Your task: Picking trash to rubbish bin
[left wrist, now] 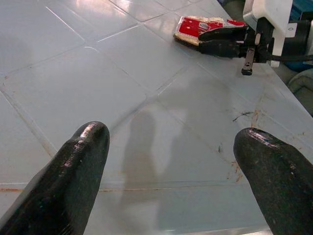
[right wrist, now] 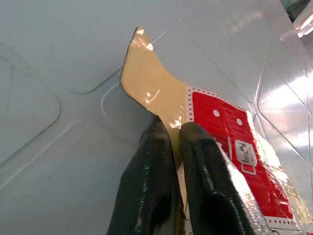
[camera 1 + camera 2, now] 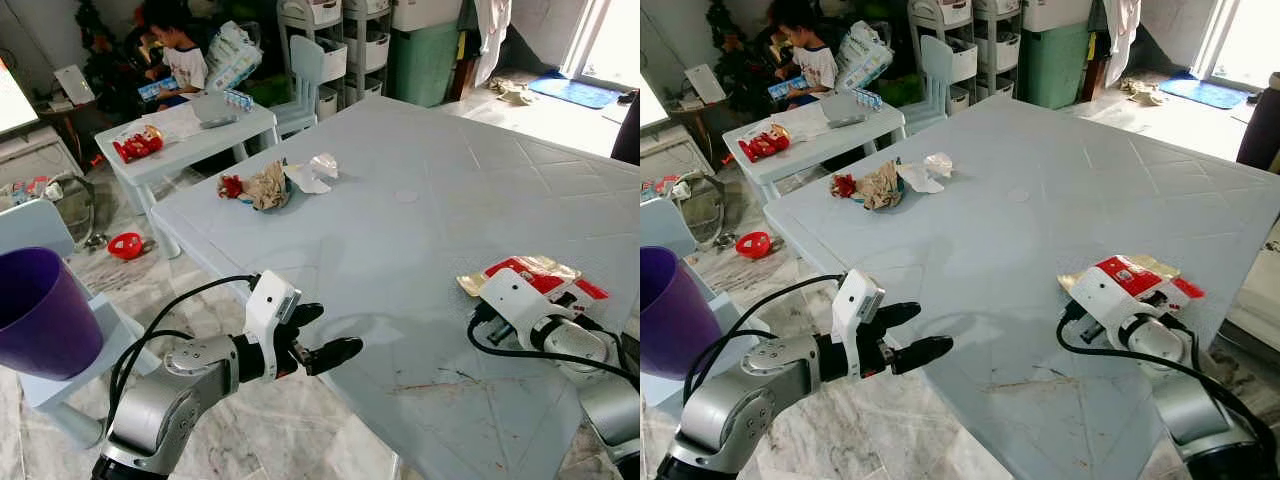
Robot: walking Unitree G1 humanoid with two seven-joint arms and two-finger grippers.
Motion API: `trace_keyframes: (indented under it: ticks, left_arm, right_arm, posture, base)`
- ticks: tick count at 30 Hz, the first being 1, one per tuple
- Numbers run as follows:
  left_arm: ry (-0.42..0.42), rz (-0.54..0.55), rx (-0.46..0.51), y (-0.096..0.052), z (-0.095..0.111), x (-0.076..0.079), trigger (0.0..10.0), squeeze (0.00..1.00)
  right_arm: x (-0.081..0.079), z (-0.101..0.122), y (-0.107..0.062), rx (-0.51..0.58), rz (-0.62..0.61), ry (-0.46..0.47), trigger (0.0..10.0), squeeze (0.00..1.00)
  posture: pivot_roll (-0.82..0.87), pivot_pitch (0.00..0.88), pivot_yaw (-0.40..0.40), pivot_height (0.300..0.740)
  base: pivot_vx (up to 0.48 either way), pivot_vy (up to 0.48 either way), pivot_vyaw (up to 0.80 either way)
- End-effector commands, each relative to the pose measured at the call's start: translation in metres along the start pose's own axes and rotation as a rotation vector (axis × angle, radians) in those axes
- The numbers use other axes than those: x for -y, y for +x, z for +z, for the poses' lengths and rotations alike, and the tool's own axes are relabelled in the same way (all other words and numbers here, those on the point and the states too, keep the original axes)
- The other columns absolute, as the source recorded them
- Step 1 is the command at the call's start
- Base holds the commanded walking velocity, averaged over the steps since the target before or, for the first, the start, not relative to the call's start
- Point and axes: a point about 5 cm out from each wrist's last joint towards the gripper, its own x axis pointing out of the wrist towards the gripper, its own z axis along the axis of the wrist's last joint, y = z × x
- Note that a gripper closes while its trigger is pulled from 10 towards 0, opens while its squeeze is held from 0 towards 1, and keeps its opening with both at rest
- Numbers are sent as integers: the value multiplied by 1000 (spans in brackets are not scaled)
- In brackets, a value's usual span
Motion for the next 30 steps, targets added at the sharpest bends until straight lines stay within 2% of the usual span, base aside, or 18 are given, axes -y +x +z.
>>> trace_keyframes:
  ticks: [1, 6, 15, 17, 25, 28, 29, 30]
  left_arm:
    - [16, 0, -4, 0, 0, 1, 10000, 0]
    - [22, 15, 2, 0, 2, 0, 10000, 0]
    - [13, 141, 59, -4, 4, -11, 10000, 0]
    - [20, 228, 106, -5, 10, -19, 10000, 0]
    - [48, 477, 257, -9, 32, -43, 10000, 0]
    - [65, 552, 281, -11, 36, -50, 10000, 0]
    - [91, 658, 330, -17, 43, -59, 10000, 0]
    - [98, 699, 347, -20, 45, -62, 10000, 0]
  right_arm:
    - [0, 1, 0, 13, 1, 29, 0, 0]
    - [1, 6, 2, 37, -14, 90, 0, 0]
    - [5, 16, 4, 91, -64, 225, 0, 0]
    - [5, 24, 4, 150, -77, 326, 0, 0]
    - [11, 64, 3, 357, -106, 506, 0, 0]
    - [10, 72, 1, 398, -102, 556, 0, 0]
    - [6, 82, -2, 450, -85, 611, 0, 0]
    - [4, 85, -3, 466, -80, 628, 0, 0]
  posture:
    - [-40, 0, 40, 740]
    - [-41, 0, 37, 740]
    - [-36, 0, 45, 740]
    - [-28, 0, 45, 740]
    - [-22, 0, 36, 740]
    - [-22, 0, 36, 740]
    - [-23, 0, 35, 740]
    - [-23, 0, 35, 740]
  base:
    - [0, 0, 0]
    - [0, 0, 0]
    - [0, 0, 0]
    - [0, 0, 0]
    - [0, 0, 0]
    - [0, 0, 0]
    - [0, 0, 0]
    - [0, 0, 0]
